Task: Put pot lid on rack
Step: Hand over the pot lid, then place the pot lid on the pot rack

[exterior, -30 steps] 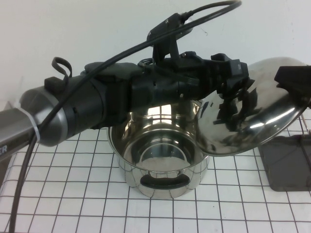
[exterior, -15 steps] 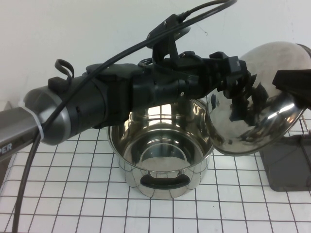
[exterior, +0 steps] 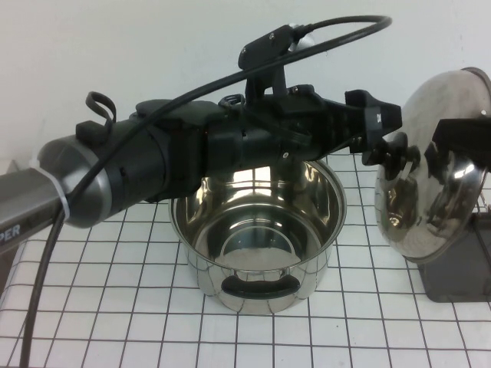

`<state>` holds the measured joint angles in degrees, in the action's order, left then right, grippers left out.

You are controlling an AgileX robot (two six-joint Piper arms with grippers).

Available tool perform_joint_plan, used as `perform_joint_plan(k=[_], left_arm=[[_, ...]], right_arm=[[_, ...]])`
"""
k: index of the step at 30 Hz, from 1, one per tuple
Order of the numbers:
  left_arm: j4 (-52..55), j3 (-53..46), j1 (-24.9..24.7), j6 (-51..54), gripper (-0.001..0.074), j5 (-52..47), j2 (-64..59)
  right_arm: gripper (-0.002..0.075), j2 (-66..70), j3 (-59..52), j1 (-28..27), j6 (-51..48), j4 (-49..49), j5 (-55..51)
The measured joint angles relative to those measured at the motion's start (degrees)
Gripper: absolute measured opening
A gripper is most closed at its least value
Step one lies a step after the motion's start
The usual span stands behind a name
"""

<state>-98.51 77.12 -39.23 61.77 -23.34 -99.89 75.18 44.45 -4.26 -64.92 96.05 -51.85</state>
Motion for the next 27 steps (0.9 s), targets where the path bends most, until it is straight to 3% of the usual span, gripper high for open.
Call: perform_joint_plan(k=[6,13,16,21,24,27], left_arm=[[0.5,0.0,0.4,0.8,0.0573,-1.2,0.0],[0.7,0.0,6.0,-0.5,0.0540,-10.7,0.0],[2.3,0.0,9.6,-1.7,0.0438,-17.1,0.0],[9.3,0.0,16.8,-2.3,0.0123,-26.9,0.4],[15.5,0.0,19.9,-2.3,0.0036,-29.1,2.0],[23.3,0.0,21.8,-3.3,0.0010,-29.6,5.3]], right_arm=[[0.0053,0.0,0.0,0.0,-2.5,0.0,0.2],[0.0053,0.0,2.2,0.0,-8.5,-0.2,-2.4],[0.0053,-0.1,6.5,0.0,-9.6,-1.2,-3.0],[0.0053,-0.2,16.6,0.0,-4.8,-16.6,-3.5],[0.0053,-0.3,21.7,0.0,2.1,-28.7,-4.1],[0.0053,-0.3,25.0,0.0,9.3,-39.1,-4.7]])
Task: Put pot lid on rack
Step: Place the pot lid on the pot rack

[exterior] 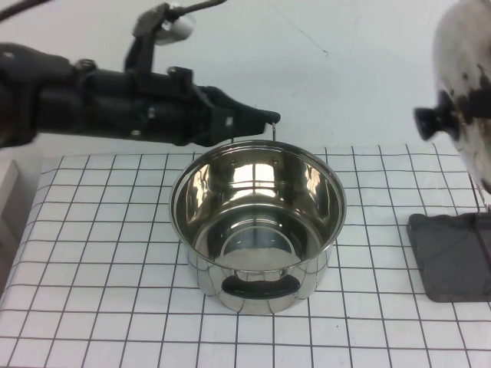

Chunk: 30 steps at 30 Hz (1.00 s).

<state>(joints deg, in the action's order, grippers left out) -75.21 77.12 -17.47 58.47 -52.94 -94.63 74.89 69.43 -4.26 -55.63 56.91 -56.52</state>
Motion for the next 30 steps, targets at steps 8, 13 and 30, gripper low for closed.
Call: perform_joint_plan(k=[8,13,30], left_arm=[[20.2,-4.6,0.7,-6.0,0.0001,2.4,15.1],[21.9,-13.8,0.7,-6.3,0.0000,7.1,28.6],[20.1,-30.5,0.7,-7.0,-0.0001,11.1,50.6]], right_arm=[[0.0053,-0.4,0.5,0.0,12.0,-20.5,-1.9],[0.0053,-1.2,0.5,0.0,12.9,-19.9,-0.9],[0.0053,2.6,-4.2,0.0,13.2,-17.3,6.3]])
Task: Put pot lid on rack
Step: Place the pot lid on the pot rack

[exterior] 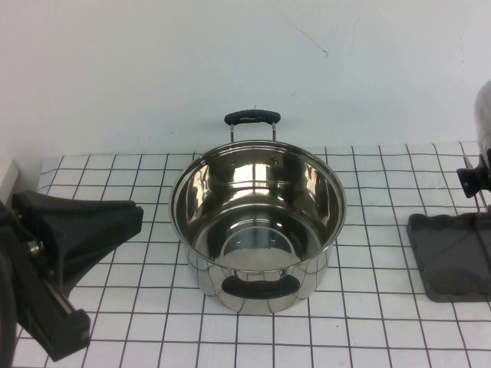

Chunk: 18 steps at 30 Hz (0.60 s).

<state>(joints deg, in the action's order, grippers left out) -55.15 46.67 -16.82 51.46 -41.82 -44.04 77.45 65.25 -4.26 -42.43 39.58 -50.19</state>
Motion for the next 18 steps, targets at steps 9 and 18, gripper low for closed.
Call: perform_joint_plan(k=[9,18], left_arm=[[-0.3,-0.3,0.0,-0.5,-0.0001,0.3,0.0],[-0.5,-0.3,0.0,-0.5,-0.0001,0.5,0.0]], right_arm=[[0.0053,4.0,-0.1,0.0,-0.4,0.5,0.9],[0.0054,5.5,-0.1,0.0,-0.9,0.5,1.4]])
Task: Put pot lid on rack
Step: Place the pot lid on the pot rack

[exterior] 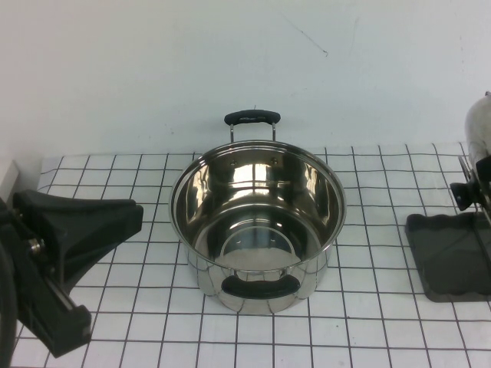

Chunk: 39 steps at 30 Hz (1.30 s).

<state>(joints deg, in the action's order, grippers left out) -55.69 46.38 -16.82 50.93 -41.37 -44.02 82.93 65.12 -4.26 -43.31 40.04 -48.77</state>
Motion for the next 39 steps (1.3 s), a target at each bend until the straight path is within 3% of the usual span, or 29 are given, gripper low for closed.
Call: perform_joint_plan(k=[4,11,15,26,39], left_arm=[[0.0,0.0,0.0,0.0,-0.0001,0.0,0.0],[-0.1,0.0,0.0,0.0,-0.0001,0.0,0.0],[-0.1,0.0,0.0,0.0,-0.0001,0.0,0.0],[-0.1,0.0,0.0,0.0,-0.0001,-0.4,0.0],[-0.2,0.0,0.0,-0.2,-0.0001,-3.6,0.0]], right_arm=[[0.0088,0.4,0.0,0.0,-0.1,0.0,0.5],[0.0266,0.4,0.0,0.0,-0.2,0.0,1.5],[0.0321,0.4,0.0,-0.1,-0.2,0.1,1.7],[0.0333,-3.8,0.0,-7.0,-0.3,0.2,-4.3],[0.0333,-8.5,0.1,-7.3,-0.2,-1.2,-9.5]])
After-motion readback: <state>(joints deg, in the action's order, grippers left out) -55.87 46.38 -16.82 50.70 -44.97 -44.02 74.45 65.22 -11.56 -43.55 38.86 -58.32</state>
